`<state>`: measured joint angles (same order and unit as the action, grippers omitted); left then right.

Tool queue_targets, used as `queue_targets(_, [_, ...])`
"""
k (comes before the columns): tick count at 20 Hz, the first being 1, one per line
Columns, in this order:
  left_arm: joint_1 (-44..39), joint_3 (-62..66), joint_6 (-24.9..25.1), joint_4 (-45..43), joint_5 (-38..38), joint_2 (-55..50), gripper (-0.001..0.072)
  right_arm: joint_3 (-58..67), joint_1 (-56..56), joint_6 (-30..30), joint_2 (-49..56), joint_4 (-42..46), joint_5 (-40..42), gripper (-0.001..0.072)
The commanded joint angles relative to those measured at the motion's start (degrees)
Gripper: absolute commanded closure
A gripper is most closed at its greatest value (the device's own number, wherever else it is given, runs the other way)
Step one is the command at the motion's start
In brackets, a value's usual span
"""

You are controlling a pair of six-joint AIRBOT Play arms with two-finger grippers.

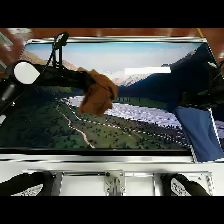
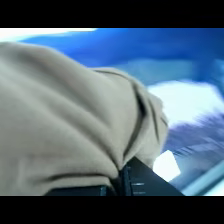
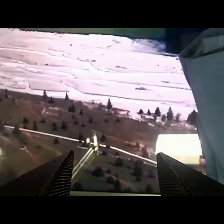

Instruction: Fold the shirts.

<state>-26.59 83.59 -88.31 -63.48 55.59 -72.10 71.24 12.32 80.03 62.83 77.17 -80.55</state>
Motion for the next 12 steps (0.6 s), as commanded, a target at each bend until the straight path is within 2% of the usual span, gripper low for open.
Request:
queue_targets(1, [-10.7, -1.2, -4.0, -2.2, 0.4, 3.1, 0.0669, 0.1, 0.0, -0.9, -5.7, -1.2, -2.6, 0.0071])
queue_targets(4, [-14.7, -6.5, -7.7, -4.2, 0.3, -1.0, 0.0669, 0.0, 0.0, -0.8, -8.3, -3.3, -6.6, 0.0070])
queue_targets(6, [-15.6, -9.8, -10.6, -3.3, -1.5, -5.0, 0.0647, -1.9, 0.0, -0.8, -8.3, -6.3, -5.7, 0.0071])
queue_targets(7, [-15.5, -10.2, -10.6, -1.7, -2.2, -7.1, 0.0436, -3.7, 0.0, -0.8, -8.1, -7.4, -4.7, 0.0071])
queue_targets(8, [-15.0, -10.1, -10.6, -0.9, -2.2, -8.7, 0.0127, -5.8, 0.0, -0.8, -7.8, -8.4, -3.6, 0.0071])
queue_targets(9, [-14.0, -10.0, -10.5, -0.8, -1.5, -9.3, 0.0027, -7.8, 0.0, -1.3, -7.5, -9.2, -2.6, 0.0070])
queue_targets(10, [-11.9, -10.0, -10.2, -1.2, 0.6, -9.1, 0.0028, -9.4, 0.0, -2.1, -6.8, -9.7, -1.6, 0.0035])
queue_targets(12, [-5.8, -9.9, -8.0, -1.2, 9.1, -7.7, 0.0028, -11.2, 0.1, -3.4, -4.8, -10.3, -0.4, 0.0035])
